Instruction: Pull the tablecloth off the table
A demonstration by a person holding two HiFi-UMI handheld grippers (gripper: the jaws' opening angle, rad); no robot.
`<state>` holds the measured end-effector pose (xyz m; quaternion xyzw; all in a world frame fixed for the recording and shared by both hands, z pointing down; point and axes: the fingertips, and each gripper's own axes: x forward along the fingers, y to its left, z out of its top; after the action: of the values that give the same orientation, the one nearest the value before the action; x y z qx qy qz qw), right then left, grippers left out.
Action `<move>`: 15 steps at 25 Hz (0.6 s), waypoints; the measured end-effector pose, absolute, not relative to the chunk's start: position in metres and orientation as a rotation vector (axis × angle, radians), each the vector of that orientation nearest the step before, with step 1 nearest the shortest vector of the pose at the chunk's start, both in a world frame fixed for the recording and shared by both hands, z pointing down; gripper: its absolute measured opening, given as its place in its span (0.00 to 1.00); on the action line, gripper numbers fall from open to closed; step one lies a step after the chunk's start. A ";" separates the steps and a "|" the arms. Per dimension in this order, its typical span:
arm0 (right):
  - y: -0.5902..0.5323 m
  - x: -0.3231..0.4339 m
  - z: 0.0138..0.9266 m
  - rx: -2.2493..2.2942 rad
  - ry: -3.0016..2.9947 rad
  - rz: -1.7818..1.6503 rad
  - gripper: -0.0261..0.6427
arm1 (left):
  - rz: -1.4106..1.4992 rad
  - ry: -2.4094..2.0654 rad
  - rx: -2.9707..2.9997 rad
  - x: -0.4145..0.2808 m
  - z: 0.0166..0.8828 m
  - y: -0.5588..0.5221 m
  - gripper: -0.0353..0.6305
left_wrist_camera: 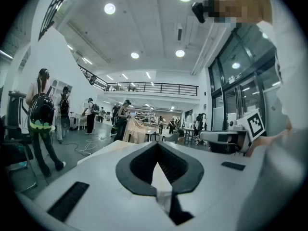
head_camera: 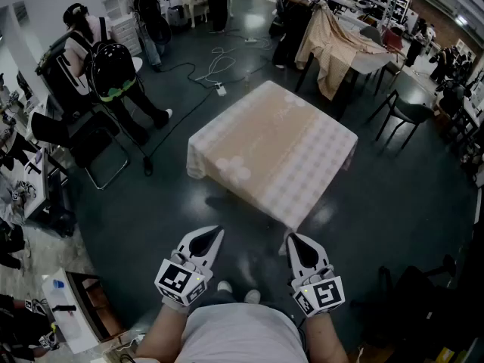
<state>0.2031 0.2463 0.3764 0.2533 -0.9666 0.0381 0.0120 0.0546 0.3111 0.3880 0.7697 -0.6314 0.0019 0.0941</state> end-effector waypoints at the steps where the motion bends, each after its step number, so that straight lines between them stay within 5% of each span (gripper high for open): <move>1: 0.246 0.201 0.377 0.793 -3.011 0.110 0.08 | 0.006 -1.867 2.283 0.052 0.389 0.309 0.07; 15: 0.244 0.173 0.374 0.825 -2.987 0.112 0.08 | -0.006 -1.820 2.300 0.023 0.389 0.304 0.07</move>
<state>0.1731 0.2438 0.3742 0.2660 -0.9631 0.0362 0.0202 0.0233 0.3036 0.3892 0.7798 -0.6173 -0.0020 0.1042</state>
